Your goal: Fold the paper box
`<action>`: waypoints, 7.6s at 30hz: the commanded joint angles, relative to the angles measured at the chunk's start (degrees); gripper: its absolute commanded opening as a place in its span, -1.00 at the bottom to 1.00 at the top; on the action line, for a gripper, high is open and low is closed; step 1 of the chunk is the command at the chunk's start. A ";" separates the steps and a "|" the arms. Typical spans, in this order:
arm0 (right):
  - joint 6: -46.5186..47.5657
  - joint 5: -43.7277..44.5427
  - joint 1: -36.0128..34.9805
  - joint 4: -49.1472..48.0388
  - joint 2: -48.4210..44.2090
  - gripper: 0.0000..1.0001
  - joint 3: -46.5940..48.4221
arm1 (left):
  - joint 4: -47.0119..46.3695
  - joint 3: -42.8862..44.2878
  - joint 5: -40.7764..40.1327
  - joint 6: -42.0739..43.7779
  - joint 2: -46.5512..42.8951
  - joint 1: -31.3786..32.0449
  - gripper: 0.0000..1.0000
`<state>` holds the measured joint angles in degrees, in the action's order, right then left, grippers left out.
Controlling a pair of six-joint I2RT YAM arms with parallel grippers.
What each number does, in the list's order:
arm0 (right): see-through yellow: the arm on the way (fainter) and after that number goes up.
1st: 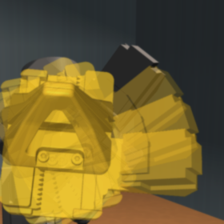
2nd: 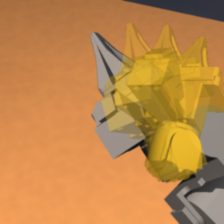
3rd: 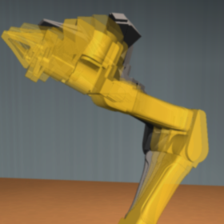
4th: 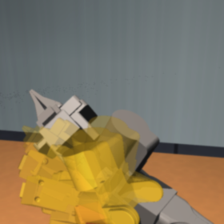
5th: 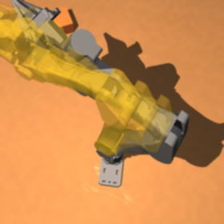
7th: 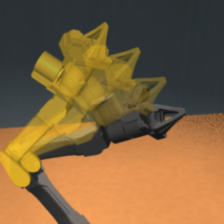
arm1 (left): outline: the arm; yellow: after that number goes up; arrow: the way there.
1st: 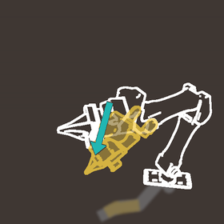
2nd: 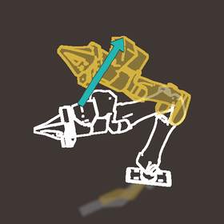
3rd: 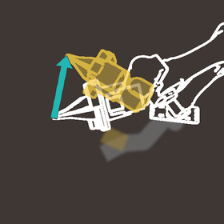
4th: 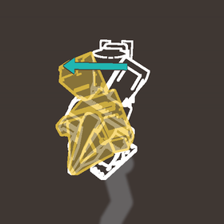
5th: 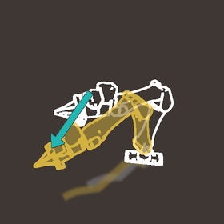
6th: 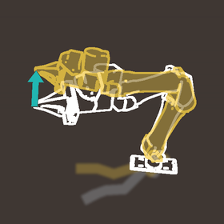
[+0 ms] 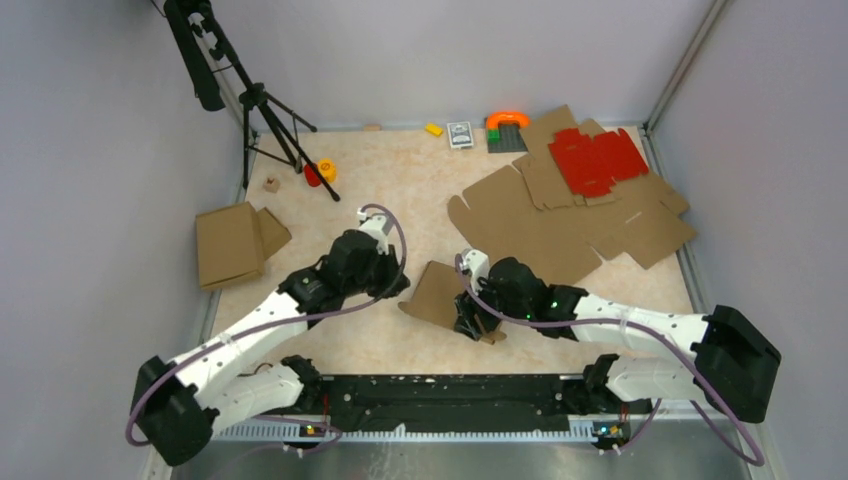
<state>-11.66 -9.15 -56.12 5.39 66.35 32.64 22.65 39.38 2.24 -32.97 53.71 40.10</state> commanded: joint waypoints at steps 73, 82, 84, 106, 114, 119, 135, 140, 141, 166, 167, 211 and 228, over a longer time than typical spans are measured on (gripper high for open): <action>-62.78 6.39 7.42 12.19 -12.50 -0.16 -8.33 | -11.98 0.98 20.38 2.57 26.76 -4.94 -0.20; -67.33 4.57 7.38 7.24 -12.60 -0.30 -9.36 | -13.25 0.06 21.34 2.17 27.41 -4.92 -0.22; -67.35 4.78 7.37 7.57 -12.63 -0.30 -8.45 | -13.34 0.03 21.56 2.12 27.41 -4.94 -0.22; -52.87 16.53 7.33 24.03 -11.79 -0.20 1.89 | -8.97 0.91 15.32 4.23 28.02 -4.91 -0.26; -51.66 15.46 7.35 20.97 -11.77 -1.00 -2.84 | -8.62 0.89 14.94 4.32 28.01 -4.94 -0.26; -52.15 13.81 7.29 17.55 -7.07 -1.00 -6.49 | -8.37 0.99 14.87 4.33 28.14 -4.92 -0.26; -43.18 19.71 7.40 23.38 -12.85 -0.49 1.79 | -2.22 5.37 12.24 5.23 20.42 -4.94 -0.05; -41.54 22.04 7.42 24.40 -16.21 -0.06 1.25 | -0.39 6.23 9.42 6.06 18.52 -5.32 0.00; -41.59 22.13 7.40 23.99 -16.28 -0.03 0.55 | -0.43 6.10 9.14 6.15 18.33 -5.42 0.01; -46.93 10.58 7.42 6.23 -9.13 -0.58 -11.04 | -13.26 -2.05 20.83 4.58 29.75 -7.58 -0.45; -46.80 10.18 7.43 5.73 -8.92 -0.65 -11.13 | -13.71 -2.01 21.66 4.58 30.02 -7.54 -0.55; -18.12 6.67 9.05 19.98 -10.71 0.50 0.20 | -7.09 2.55 16.36 10.06 29.70 -7.58 -0.44; -3.96 4.47 -4.38 15.66 0.03 0.58 10.33 | -5.45 0.67 14.99 9.05 22.21 -7.98 -0.19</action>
<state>-20.49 -10.20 -55.94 22.24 62.94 37.43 17.26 40.88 17.85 -23.66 78.70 32.34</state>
